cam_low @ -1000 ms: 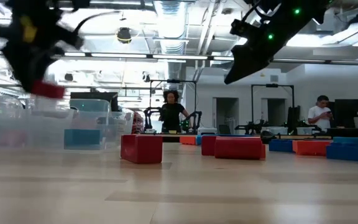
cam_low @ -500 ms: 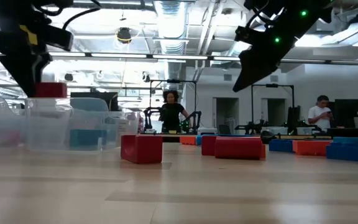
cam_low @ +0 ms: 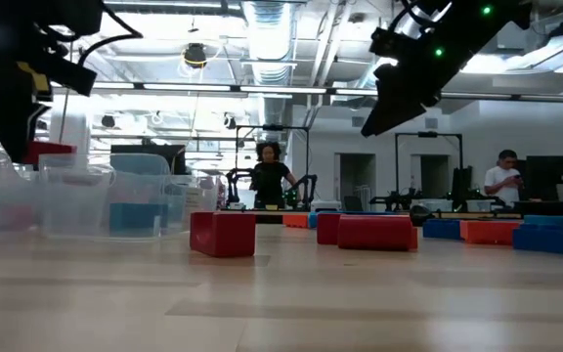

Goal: Sort blocks
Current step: Put the red block into the left transparent bin

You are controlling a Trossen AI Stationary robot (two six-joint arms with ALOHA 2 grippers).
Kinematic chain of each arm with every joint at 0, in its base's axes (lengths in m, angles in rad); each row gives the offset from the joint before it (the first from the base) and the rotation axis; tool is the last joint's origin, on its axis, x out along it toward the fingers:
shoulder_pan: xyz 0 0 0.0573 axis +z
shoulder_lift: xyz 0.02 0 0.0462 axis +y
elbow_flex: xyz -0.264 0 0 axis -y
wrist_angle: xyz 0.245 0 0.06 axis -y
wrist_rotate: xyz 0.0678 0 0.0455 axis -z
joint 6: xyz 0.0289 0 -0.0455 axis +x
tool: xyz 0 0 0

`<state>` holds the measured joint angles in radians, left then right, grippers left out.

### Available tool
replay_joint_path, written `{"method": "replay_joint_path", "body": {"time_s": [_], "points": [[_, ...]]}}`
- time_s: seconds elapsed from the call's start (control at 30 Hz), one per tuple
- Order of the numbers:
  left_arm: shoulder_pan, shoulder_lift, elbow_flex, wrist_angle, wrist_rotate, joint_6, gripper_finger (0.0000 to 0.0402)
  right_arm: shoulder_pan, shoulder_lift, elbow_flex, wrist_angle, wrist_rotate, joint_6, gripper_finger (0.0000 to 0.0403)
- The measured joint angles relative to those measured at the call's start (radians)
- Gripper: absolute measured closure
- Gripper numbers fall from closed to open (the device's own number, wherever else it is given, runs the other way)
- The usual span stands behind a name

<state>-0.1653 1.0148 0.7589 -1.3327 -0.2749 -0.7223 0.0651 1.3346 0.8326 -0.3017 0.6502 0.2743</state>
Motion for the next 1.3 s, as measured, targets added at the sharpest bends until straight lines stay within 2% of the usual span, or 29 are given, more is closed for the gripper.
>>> {"method": "replay_joint_path", "body": {"time_s": [0.17, 0.3, 0.4, 0.53, 0.67, 0.77, 1.03, 1.3], "points": [[0.002, 0.001, 0.000, 0.013, 0.001, 0.012, 0.0209, 0.034, 0.000, 0.000, -0.012, 0.000, 0.015, 0.0164], [0.002, 0.000, 0.022, 0.061, 0.005, 0.050, 0.0202, 0.059, 0.000, 0.000, -0.008, 0.000, 0.024, 0.0164], [0.002, 0.001, 0.045, 0.195, 0.004, 0.133, 0.0204, 0.081, 0.000, 0.000, -0.001, -0.007, 0.028, 0.0164], [-0.006, 0.034, 0.049, 0.484, 0.002, 0.330, 0.0208, 0.103, 0.007, 0.000, -0.003, -0.016, 0.073, 0.0164], [-0.022, 0.157, 0.052, 0.703, 0.007, 0.546, 0.0210, 0.126, 0.050, 0.000, 0.050, -0.015, 0.134, 0.0164], [-0.029, 0.283, 0.094, 0.800, 0.027, 0.687, 0.0210, 0.147, 0.103, 0.000, 0.109, -0.016, 0.139, 0.0164], [-0.061, 0.562, 0.328, 0.830, 0.057, 0.907, 0.0210, 0.202, 0.132, 0.000, 0.103, 0.040, 0.218, 0.0164], [-0.079, 0.762, 0.494, 0.778, 0.275, 1.055, 0.0210, 0.234, 0.132, 0.000, 0.075, 0.071, 0.233, 0.0164]]}}
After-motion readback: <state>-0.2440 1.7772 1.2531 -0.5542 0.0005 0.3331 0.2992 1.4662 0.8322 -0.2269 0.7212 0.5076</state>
